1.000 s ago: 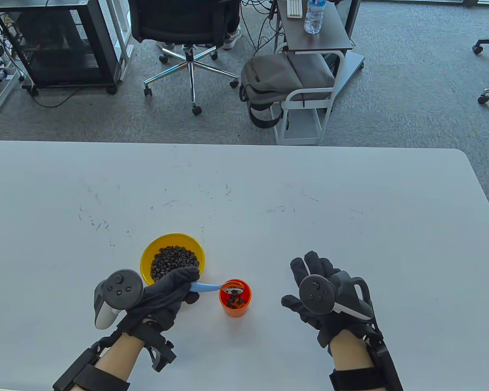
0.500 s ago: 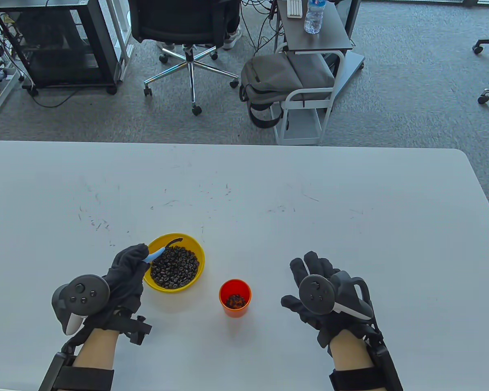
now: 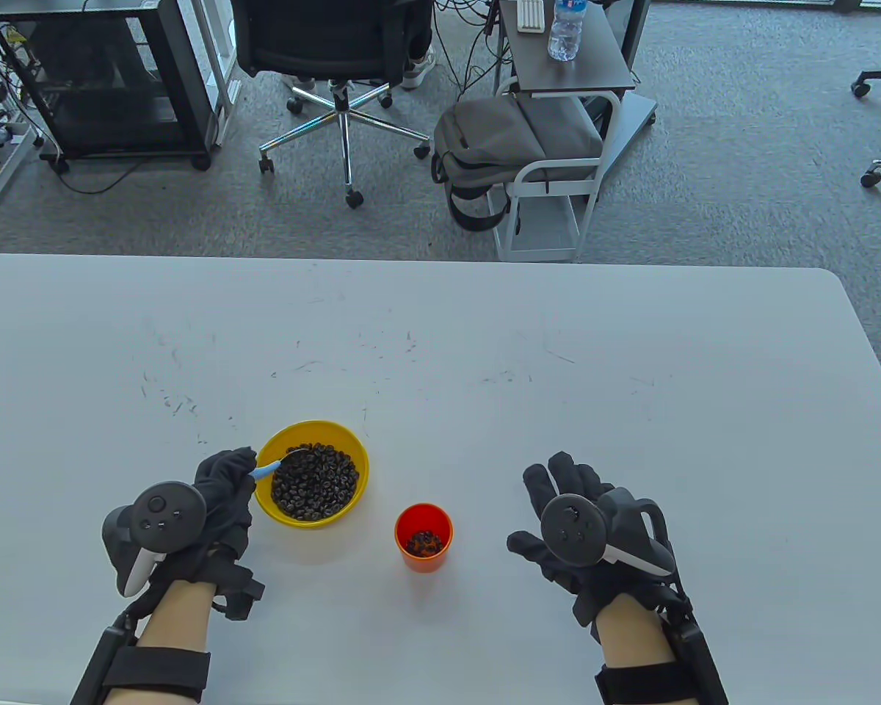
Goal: Scoop coffee beans into a cup using a baby spoon
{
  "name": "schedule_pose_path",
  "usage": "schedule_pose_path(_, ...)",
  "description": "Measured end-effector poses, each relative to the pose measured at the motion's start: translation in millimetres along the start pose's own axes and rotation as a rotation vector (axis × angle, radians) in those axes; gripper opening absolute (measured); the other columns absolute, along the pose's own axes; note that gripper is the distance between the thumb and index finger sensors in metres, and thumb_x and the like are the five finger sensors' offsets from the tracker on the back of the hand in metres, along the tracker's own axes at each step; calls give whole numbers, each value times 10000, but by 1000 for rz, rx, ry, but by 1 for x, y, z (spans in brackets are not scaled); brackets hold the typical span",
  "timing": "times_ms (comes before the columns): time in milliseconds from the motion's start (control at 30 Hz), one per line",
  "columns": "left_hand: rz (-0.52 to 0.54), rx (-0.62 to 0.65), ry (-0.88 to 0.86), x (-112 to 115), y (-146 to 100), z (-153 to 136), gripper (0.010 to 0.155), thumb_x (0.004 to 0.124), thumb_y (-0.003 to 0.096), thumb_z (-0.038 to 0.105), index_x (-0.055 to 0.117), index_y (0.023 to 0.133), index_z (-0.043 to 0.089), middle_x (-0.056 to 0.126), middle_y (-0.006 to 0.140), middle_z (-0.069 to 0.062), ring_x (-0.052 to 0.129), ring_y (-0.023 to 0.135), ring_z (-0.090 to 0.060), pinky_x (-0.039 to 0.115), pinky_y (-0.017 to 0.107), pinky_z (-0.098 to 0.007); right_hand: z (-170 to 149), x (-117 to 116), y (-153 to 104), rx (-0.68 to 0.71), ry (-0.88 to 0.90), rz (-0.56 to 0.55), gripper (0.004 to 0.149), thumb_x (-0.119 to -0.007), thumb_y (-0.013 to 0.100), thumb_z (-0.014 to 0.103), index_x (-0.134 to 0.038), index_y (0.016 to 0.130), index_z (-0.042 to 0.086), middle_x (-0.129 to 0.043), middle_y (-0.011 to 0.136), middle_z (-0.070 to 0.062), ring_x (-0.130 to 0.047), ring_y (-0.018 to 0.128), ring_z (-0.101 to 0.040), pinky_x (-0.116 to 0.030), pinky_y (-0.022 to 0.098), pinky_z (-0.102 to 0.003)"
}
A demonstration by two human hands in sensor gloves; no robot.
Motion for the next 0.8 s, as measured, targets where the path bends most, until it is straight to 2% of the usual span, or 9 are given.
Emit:
schedule_pose_path(167, -20, -31, -3, 3, 1, -5, 439, 697, 589, 144, 673, 1014, 39, 644, 994, -297, 957, 708, -370, 782, 602, -568, 0, 0, 0, 0, 0, 0, 835, -689, 543, 545, -358, 1093, 12, -291, 1083, -392, -409, 905, -667, -462, 602, -759)
schedule_pose_path(633, -82, -248, -162, 13, 0, -33, 448, 648, 582, 127, 680, 1001, -28, 772, 873, -346, 999, 551, -367, 826, 485, -592, 0, -1, 0, -3, 6, 15, 833, -687, 545, 543, -358, 1093, 10, -290, 1083, -392, -412, 905, -667, -462, 602, -759)
schedule_pose_path(800, -97, -272, -167, 15, -1, -36, 449, 638, 578, 116, 676, 999, -35, 771, 873, -355, 996, 548, -378, 822, 479, -601, 0, -1, 0, -2, 7, 19, 832, -687, 545, 543, -359, 1093, 10, -289, 1083, -392, -414, 905, -666, -463, 603, -758)
Point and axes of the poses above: the tracker on the back of each hand, its own z axis roughly to the thumb side, its own y axis roughly from the wrist to the fingertips, x = y × z, the point moved 4 cm from there along y, roughly from the wrist to the fingertips
